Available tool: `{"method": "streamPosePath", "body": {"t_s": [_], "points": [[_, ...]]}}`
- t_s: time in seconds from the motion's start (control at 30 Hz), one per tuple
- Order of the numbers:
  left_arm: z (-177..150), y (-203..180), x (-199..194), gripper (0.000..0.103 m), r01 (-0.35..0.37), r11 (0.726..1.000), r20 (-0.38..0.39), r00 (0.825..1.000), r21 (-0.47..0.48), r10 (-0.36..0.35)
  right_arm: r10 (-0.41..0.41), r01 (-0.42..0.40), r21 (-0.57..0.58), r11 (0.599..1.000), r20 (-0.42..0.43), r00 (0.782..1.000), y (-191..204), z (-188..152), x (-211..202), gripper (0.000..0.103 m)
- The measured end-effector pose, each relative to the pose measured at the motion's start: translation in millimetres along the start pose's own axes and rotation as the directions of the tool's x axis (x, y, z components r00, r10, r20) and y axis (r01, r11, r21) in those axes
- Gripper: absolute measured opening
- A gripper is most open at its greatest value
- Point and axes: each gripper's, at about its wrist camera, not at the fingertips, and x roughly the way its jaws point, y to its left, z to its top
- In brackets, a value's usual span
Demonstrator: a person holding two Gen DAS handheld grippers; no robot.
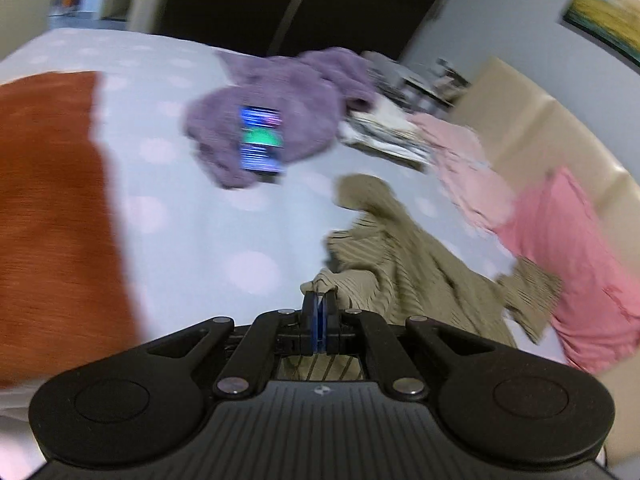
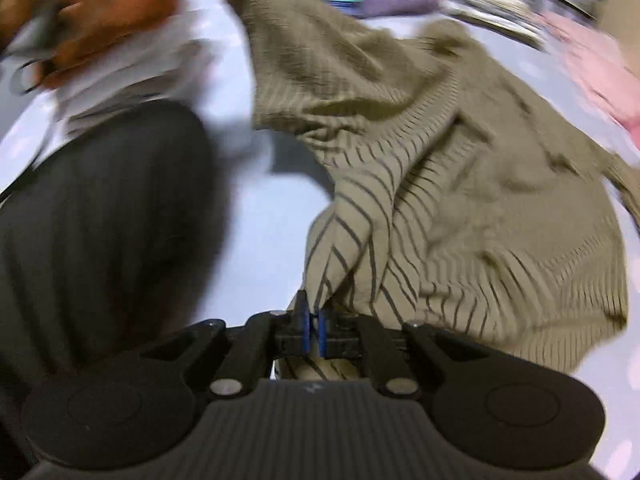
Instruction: Fold clothes
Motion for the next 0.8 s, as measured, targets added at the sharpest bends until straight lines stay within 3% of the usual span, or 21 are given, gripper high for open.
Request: {"method": "streamPosePath", "body": {"t_s": [0.1,0.2,0.3,0.37,0.43,0.53,0.57,0.67,0.7,0.8], "points": [[2.1,15.5,9.3,0.000,-0.099,0.995,-0.010,0.995,0.034,0.099,0.048,-0.049,-0.046,0.998,-0.017,0.999,26.4,6.3,16.2,0.005],[-0.2,21.6,28.2,0.001,-0.158,0.986,-0.064,0.985,0.046,0.160,0.047,-0.053,-0.052,0.997,-0.120,0.992,38.5,1.2,58.1,0.025],[-0.6,16.6,33.1,0.004,-0.228,0.969,-0.061,0.970,0.091,0.234,0.101,-0.111,-0.051,0.993,-0.170,0.980,34.7,-10.4,63.4,0.029],[-3.5,6.0,28.7,0.008,-0.271,0.948,-0.028,0.960,0.166,0.279,0.126,-0.122,0.042,0.992,-0.138,0.982,8.2,-13.2,48.0,0.033],[-7.8,-6.8,25.1,0.018,-0.297,0.926,-0.001,0.952,0.233,0.306,0.111,-0.094,0.159,0.983,-0.101,0.989,-32.1,-17.3,30.8,0.033],[-15.1,-27.5,18.8,0.027,-0.297,0.910,0.034,0.953,0.289,0.301,-0.012,0.032,0.331,0.943,-0.062,0.998,-99.6,-30.1,12.7,0.034],[-17.2,-32.6,17.6,0.027,-0.287,0.913,0.044,0.957,0.289,0.287,-0.064,0.080,0.388,0.918,-0.055,0.996,-123.1,-35.8,7.4,0.035],[-29.0,-46.5,17.3,0.028,-0.081,0.973,0.018,0.997,0.216,0.079,-0.243,0.244,0.518,0.820,-0.072,0.967,-190.3,-50.6,-1.1,0.040],[-35.7,-54.4,21.1,0.028,-0.002,0.980,-0.011,1.000,0.199,0.005,-0.293,0.290,0.549,0.784,-0.085,0.952,-210.1,-55.6,0.2,0.040],[-59.2,-83.6,36.8,0.028,0.113,0.968,-0.065,0.993,0.225,-0.101,-0.386,0.358,0.627,0.692,-0.098,0.918,-262.7,-66.8,7.9,0.040]]}}
